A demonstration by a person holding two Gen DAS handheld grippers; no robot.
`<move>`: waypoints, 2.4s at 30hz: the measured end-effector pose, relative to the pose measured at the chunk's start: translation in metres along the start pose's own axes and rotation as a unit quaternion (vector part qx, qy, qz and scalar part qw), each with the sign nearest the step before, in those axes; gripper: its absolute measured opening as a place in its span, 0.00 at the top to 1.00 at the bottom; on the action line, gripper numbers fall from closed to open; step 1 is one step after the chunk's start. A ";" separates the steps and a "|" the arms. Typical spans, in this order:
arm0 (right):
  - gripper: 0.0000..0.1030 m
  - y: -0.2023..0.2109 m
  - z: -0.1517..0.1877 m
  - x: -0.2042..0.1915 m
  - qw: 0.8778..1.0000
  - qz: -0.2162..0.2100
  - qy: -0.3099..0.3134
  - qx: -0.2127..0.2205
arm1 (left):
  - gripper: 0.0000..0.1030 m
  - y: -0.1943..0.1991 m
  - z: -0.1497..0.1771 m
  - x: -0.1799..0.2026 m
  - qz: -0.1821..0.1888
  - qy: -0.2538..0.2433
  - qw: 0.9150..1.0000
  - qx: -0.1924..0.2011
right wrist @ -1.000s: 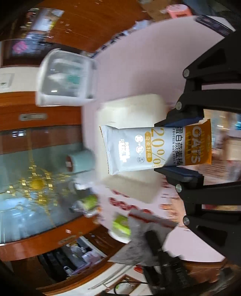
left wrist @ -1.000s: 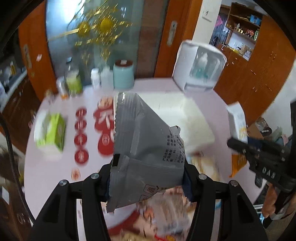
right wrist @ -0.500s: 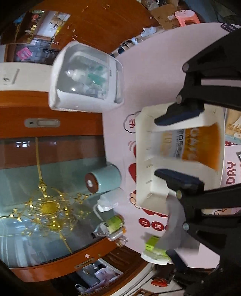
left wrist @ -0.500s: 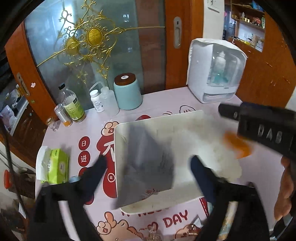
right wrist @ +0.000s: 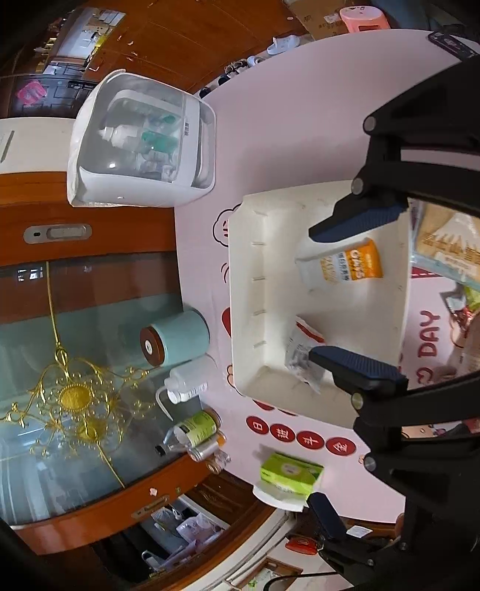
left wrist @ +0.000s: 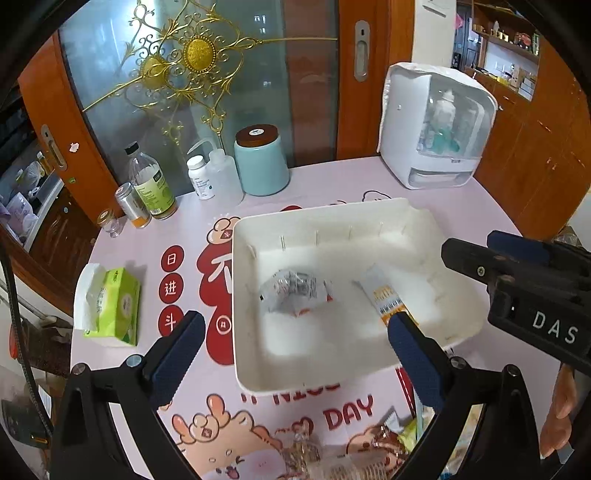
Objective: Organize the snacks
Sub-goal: 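Carry both snacks into the white tray and open both tools, then grasp the puffed cracker bag with left tool while right tool grasps the paper-wrapped bread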
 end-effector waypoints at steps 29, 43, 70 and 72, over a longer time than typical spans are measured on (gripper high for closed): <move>0.42 0.162 0.120 -0.021 0.998 -0.019 -0.017 0.058 | 0.01 0.158 0.115 0.002 0.027 0.011 0.997 0.066; 0.42 0.115 0.226 -0.007 0.999 -0.036 0.016 -0.014 | 0.01 0.125 0.193 -0.008 0.004 0.036 0.999 0.028; 0.42 -0.025 0.354 -0.024 0.977 0.002 0.045 -0.210 | 0.01 -0.034 0.350 -0.067 0.014 0.243 0.947 -0.211; 0.41 -0.028 0.354 -0.024 0.976 0.012 0.054 -0.211 | 0.01 -0.039 0.352 -0.068 0.001 0.253 0.943 -0.216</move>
Point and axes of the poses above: each gripper's, at about its wrist camera, not at the fingertips, and y roughly against the way its jaws point, x to its right, z to its underside, the point moved 9 cm from there along -y, roughly the way its jaws point, and after that the axes turned 2 degrees about -x, right-handed, at the moved point
